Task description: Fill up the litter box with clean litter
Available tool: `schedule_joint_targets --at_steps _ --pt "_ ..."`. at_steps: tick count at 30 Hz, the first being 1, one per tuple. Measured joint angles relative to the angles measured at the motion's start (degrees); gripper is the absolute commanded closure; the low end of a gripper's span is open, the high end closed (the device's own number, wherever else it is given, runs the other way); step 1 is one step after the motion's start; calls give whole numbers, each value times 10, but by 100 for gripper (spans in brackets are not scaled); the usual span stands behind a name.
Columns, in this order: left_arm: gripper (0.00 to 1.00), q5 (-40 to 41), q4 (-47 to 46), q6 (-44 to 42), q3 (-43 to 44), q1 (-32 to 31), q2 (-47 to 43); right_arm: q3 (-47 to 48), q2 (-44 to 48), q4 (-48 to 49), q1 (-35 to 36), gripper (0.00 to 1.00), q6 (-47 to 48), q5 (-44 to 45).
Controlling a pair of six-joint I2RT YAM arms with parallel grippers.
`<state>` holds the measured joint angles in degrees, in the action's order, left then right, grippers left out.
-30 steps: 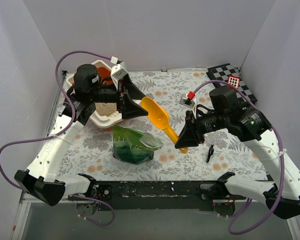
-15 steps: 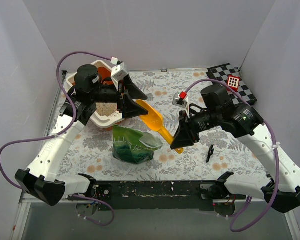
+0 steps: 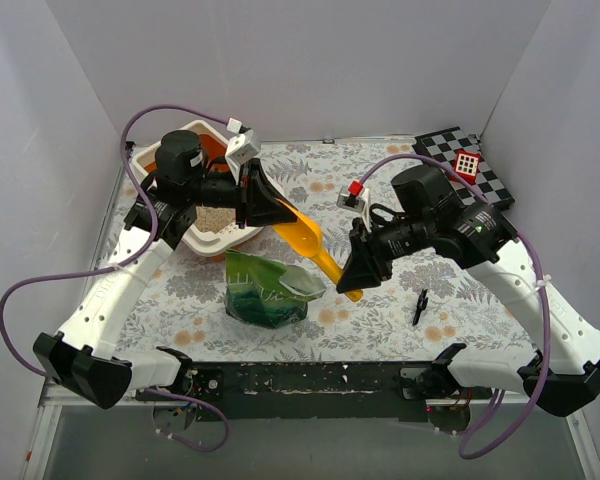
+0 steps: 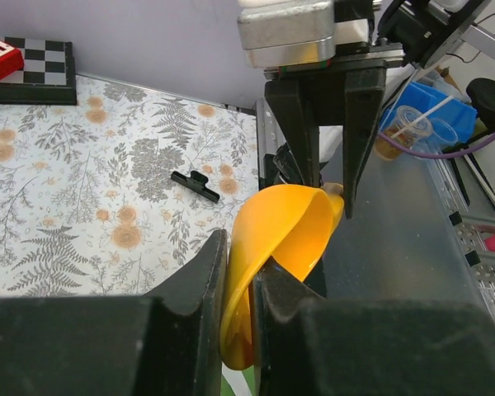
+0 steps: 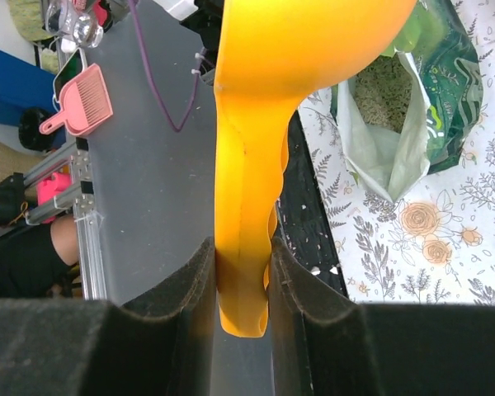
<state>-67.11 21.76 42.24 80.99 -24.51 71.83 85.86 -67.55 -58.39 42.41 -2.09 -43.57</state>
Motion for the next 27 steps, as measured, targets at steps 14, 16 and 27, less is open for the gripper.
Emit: schedule_joint_targets --at_steps 14,16,27 --pt "100 113 -24 7 -95 -2 -74 131 -31 -41 6 40 -21 149" --pt "100 157 -24 15 -115 -1 -89 169 -31 -36 6 35 -31 191" --pt "100 332 -29 142 -106 28 -100 136 -27 109 -65 30 -101 314"
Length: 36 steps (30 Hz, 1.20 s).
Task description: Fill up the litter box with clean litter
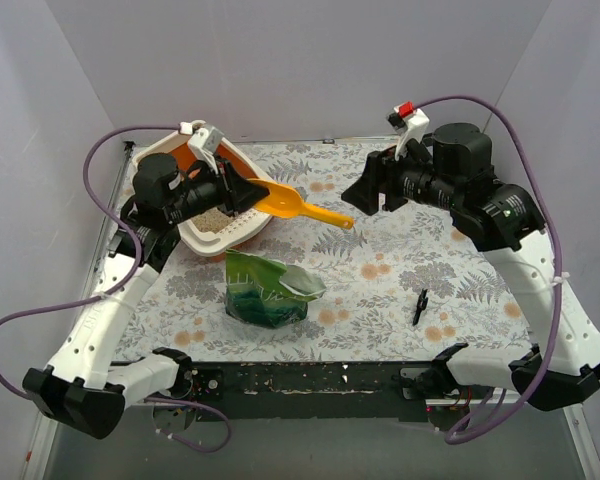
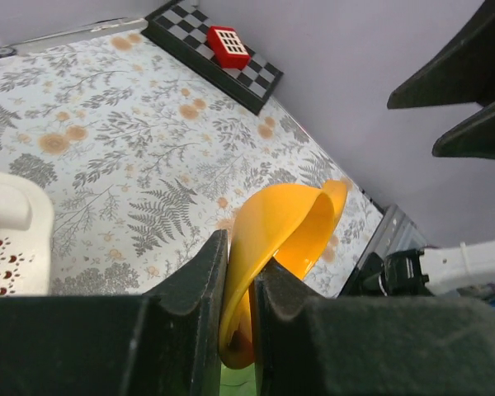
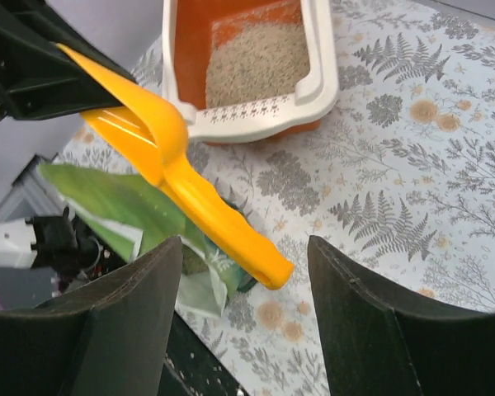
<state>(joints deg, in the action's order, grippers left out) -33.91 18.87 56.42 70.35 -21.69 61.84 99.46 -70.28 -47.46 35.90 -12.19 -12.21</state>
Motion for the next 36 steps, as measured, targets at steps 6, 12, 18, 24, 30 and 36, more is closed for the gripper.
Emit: schedule_joint_targets --at_steps 6,12,18,24,30,36 --pt "100 -49 -28 113 -8 126 22 -125 -1 184 -103 30 -85 -108" --pt "100 -105 -77 216 -96 191 22 -270 -2 382 -174 30 -216 -220" --pt "100 -152 -137 298 -171 202 19 -348 -6 544 -174 30 -335 -286" --pt "100 -174 -196 353 -196 212 20 -384 -15 627 -159 29 -393 -300" --pt "100 -183 -242 390 -220 212 20 -385 -26 654 -133 29 -410 -296" --pt "100 -192 -281 419 -231 228 23 -385 -51 670 -105 29 -419 -282"
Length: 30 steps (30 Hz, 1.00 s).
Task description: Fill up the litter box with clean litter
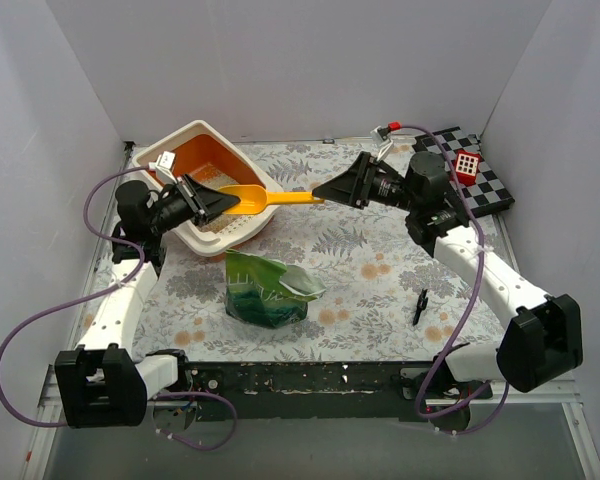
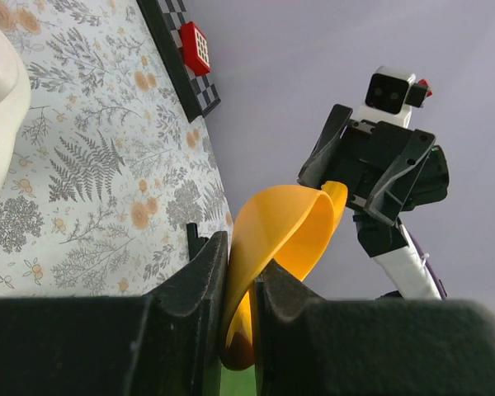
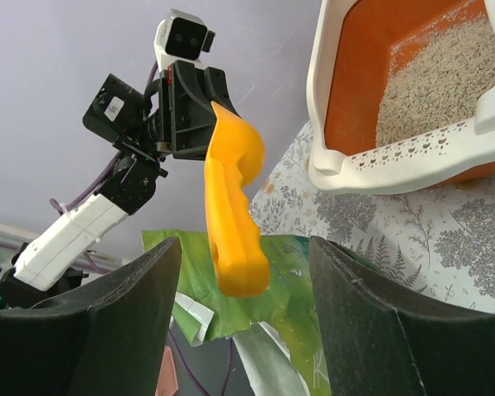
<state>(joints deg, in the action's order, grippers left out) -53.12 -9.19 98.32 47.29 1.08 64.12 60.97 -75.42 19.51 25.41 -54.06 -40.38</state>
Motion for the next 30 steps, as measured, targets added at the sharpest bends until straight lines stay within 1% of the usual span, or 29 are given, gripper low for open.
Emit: schedule_joint_targets --at_steps 9,13,21,27,30 --pt "100 -2 -31 21 0 7 6 0 -16 2 32 30 -3 12" --pt "100 -2 -34 24 0 7 12 2 -19 4 44 32 -3 12" --pt "100 -3 -42 25 0 7 13 22 -44 6 59 41 -4 12" --pt "100 -7 -47 25 0 7 13 38 -54 5 67 45 -2 12" --pt "100 -9 -49 25 0 7 13 44 -55 6 70 51 0 12"
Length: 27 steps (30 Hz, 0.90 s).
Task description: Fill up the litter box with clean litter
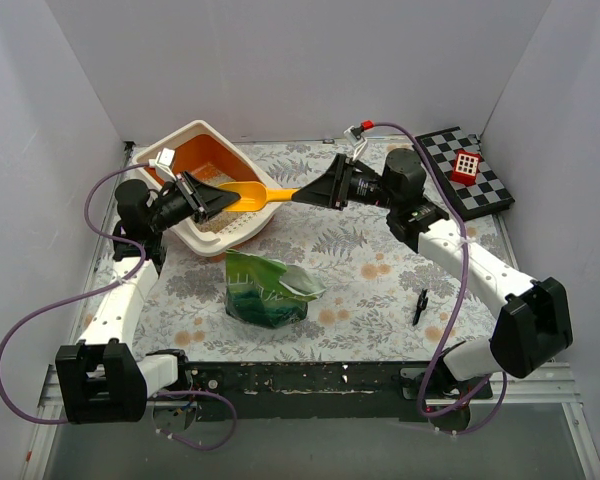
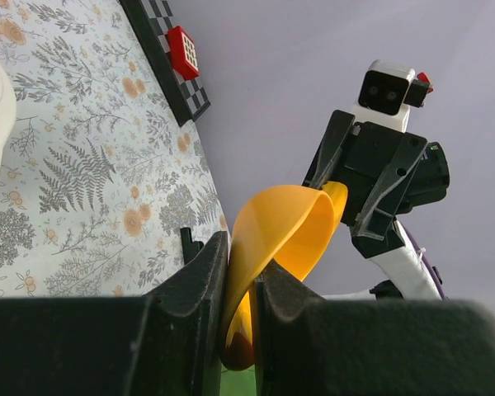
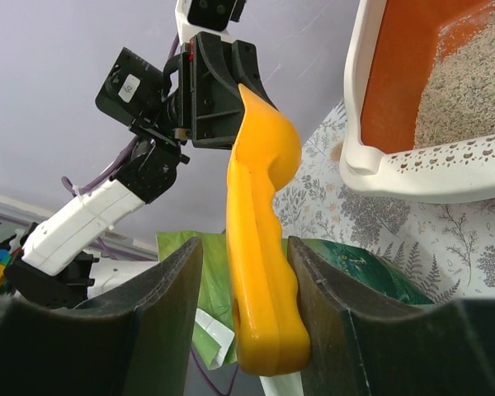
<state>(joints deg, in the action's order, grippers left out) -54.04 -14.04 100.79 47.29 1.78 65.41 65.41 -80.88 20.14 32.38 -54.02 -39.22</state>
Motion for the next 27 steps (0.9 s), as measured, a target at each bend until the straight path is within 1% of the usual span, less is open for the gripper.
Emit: schedule_joint_targets --at_steps 2,8,9,11,12,13,15,17,19,21,23,25,27 --pt "100 -1 -2 0 0 0 1 1 0 2 1 53 1 0" --pt "100 -4 -2 0 0 0 3 4 -9 2 3 53 0 -11" --pt "100 -4 -2 0 0 0 3 5 -11 2 4 55 0 -13" --pt "100 -5 -2 0 0 0 5 6 -14 2 4 63 2 -15" --pt "100 -5 -2 0 0 0 6 6 -15 1 4 69 3 -16" --pt "100 -6 -2 0 0 0 6 6 -16 1 4 77 3 -17" --pt "100 -7 -2 -2 0 0 7 8 -18 0 4 98 -2 -27" --pt "98 -10 -3 -2 0 2 7 11 -19 -1 5 99 -4 -30" --pt "84 -11 -6 -4 0 3 7 13 -19 -4 5 99 -2 -30" --pt "75 -11 -7 -9 0 3 7 15 -19 -10 5 99 3 -30" --pt "60 -13 -12 -15 -2 3 6 21 -18 -24 6 99 17 -30" --pt "48 -18 -24 -19 -9 3 0 29 -13 -48 8 99 37 -25" --pt "42 -26 -38 -22 -18 3 -10 36 -3 -77 10 99 60 -14"
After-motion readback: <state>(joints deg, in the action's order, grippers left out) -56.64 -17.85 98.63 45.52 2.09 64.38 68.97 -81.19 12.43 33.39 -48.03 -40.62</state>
